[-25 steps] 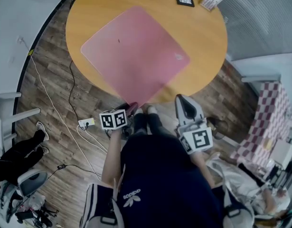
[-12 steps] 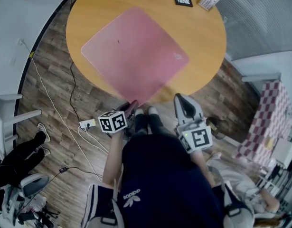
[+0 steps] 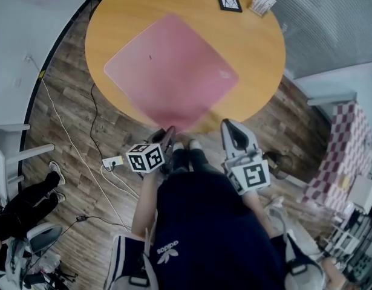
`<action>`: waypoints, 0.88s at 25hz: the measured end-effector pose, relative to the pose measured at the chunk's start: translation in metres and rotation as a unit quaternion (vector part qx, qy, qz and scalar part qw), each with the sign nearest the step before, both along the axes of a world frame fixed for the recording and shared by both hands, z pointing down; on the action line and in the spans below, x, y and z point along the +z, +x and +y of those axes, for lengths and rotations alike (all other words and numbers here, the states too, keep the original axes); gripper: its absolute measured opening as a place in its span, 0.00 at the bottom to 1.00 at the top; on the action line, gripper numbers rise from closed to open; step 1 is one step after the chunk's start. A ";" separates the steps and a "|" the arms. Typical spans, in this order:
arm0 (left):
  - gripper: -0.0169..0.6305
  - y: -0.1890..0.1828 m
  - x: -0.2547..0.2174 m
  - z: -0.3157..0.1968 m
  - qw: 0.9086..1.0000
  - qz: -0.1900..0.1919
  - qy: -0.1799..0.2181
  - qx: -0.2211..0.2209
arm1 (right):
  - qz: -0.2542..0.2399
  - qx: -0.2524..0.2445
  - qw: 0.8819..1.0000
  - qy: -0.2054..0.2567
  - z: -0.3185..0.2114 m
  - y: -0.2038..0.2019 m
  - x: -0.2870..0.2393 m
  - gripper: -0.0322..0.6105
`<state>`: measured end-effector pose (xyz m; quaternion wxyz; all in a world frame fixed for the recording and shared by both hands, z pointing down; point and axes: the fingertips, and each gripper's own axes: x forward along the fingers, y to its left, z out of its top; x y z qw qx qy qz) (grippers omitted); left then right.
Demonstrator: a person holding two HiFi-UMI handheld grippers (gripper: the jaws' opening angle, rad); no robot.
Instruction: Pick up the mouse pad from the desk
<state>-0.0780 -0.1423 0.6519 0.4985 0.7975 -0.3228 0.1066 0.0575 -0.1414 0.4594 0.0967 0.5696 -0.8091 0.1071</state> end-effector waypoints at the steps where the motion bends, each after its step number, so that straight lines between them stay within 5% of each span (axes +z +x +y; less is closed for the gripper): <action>1: 0.05 0.001 -0.005 -0.004 1.000 -0.001 0.011 -0.005 | 0.000 0.001 1.000 0.002 -0.001 0.000 -0.001 0.05; 7: 0.05 0.002 -0.046 -0.035 0.996 0.008 0.080 -0.032 | -0.003 -0.005 1.000 0.024 -0.006 -0.002 -0.012 0.05; 13: 0.06 0.006 -0.083 -0.069 0.985 -0.033 0.166 -0.038 | -0.006 -0.015 0.999 0.047 -0.012 -0.003 -0.025 0.05; 22: 0.06 0.012 -0.130 -0.111 0.970 -0.044 0.232 -0.061 | -0.015 -0.017 0.997 0.073 -0.022 0.006 -0.038 0.05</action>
